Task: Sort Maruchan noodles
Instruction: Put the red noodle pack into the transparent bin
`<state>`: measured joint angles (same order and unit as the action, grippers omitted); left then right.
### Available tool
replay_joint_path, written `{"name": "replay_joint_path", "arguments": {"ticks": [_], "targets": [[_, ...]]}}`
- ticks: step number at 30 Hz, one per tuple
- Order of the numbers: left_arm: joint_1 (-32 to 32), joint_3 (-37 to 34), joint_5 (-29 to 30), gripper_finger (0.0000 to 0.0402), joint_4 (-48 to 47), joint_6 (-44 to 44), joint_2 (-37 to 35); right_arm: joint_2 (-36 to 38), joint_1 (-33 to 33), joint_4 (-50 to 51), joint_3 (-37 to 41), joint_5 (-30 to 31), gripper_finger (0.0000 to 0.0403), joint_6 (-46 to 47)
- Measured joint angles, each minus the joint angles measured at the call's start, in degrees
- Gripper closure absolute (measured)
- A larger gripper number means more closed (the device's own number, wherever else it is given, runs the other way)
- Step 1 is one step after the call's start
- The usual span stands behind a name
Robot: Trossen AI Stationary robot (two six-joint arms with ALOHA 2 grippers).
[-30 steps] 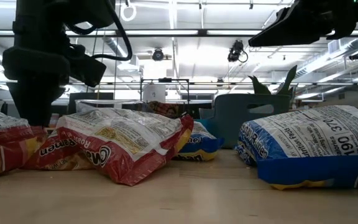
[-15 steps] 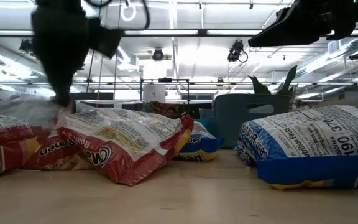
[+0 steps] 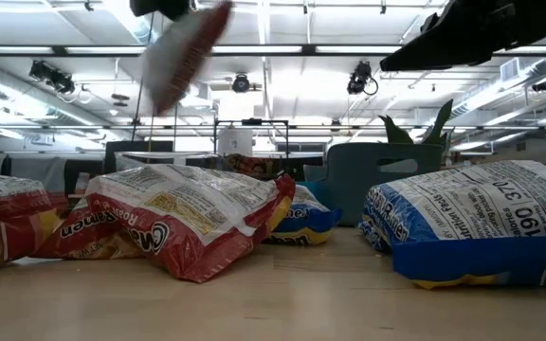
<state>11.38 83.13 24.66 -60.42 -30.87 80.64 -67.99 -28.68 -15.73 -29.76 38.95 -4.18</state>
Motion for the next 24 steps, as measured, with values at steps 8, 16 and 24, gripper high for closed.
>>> {"name": "replay_joint_path", "arguments": {"ticks": [8, 16, 24], "targets": [[-12.5, -2.7, 6.9, 0.0395, -0.9, 9.0, 0.1, 0.0, -0.9, -0.1, 0.0, 0.2, 0.0313, -2.9], [-25.5, -8.8, -4.9, 0.0395, 2.5, 13.6, 1.0, 0.0, -0.9, -0.2, 0.0, 0.2, 0.0313, -2.9], [-27.0, -16.1, -13.4, 0.0395, 4.7, 13.7, 1.1, 0.0, -0.9, -1.2, 0.0, 0.4, 0.0313, -3.4]]}}
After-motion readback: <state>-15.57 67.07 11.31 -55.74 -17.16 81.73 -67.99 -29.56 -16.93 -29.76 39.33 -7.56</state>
